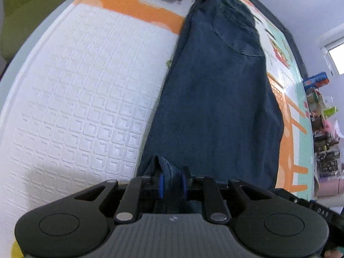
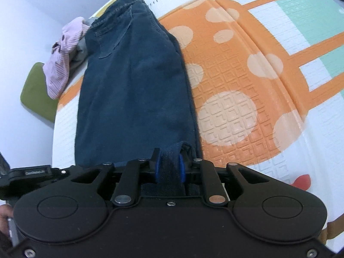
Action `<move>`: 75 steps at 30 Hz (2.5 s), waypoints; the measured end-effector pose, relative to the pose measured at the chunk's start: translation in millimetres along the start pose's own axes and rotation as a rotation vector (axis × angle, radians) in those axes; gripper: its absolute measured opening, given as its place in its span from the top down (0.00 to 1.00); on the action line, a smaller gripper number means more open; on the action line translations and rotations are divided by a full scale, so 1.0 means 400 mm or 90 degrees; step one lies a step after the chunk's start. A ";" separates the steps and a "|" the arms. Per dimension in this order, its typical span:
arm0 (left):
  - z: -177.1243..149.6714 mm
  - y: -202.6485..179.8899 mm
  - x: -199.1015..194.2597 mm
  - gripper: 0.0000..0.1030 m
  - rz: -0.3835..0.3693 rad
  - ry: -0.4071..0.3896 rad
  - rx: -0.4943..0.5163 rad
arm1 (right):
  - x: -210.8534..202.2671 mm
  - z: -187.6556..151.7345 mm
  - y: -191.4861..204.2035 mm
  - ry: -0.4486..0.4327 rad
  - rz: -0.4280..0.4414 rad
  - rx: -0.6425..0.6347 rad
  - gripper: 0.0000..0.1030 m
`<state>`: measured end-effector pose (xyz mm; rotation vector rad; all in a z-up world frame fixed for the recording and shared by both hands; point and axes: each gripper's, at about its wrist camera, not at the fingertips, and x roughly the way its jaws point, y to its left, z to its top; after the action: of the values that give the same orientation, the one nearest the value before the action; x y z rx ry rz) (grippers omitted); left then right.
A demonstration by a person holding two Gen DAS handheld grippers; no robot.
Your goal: Fold clothes
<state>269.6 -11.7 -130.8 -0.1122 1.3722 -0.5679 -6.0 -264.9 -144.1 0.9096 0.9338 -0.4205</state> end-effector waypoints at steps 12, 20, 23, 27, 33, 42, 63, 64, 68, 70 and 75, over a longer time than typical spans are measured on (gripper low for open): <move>-0.016 -0.038 -0.076 0.80 0.048 -0.034 0.054 | -0.142 -0.030 0.128 -0.099 0.011 -0.179 0.73; -0.013 -0.024 -0.026 0.74 0.055 -0.021 0.037 | -0.017 -0.125 0.187 -0.024 -0.011 -0.268 0.84; 0.004 -0.006 -0.009 0.74 0.045 -0.023 0.020 | 0.039 -0.132 0.166 -0.014 -0.049 -0.241 0.88; 0.019 0.027 -0.012 0.74 0.034 -0.029 -0.018 | 0.065 -0.129 0.148 -0.018 -0.049 -0.223 0.92; 0.059 0.065 -0.127 0.67 0.071 -0.110 -0.027 | 0.061 -0.120 0.135 -0.017 -0.050 -0.201 0.93; -0.058 -0.076 -0.135 0.63 -0.026 -0.082 0.119 | 0.041 -0.120 0.158 -0.025 -0.068 -0.203 0.92; -0.171 -0.144 0.044 0.96 0.052 -0.051 0.192 | 0.083 -0.155 0.231 -0.029 -0.111 -0.243 0.98; -0.163 -0.128 0.044 0.97 0.050 -0.050 0.183 | 0.083 -0.155 0.226 -0.030 -0.112 -0.242 1.00; -0.136 -0.072 0.027 0.97 0.043 -0.054 0.143 | 0.074 -0.148 0.196 -0.028 -0.098 -0.220 1.00; -0.128 -0.052 0.017 0.97 0.041 -0.059 0.132 | 0.064 -0.143 0.184 -0.028 -0.091 -0.200 1.00; -0.118 -0.028 0.005 0.97 0.029 -0.064 0.099 | 0.033 -0.122 0.135 -0.054 -0.120 -0.171 1.00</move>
<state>221.8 -10.6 -138.1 0.0161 1.2255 -0.6208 12.5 -193.5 -142.3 0.5576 0.9751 -0.4777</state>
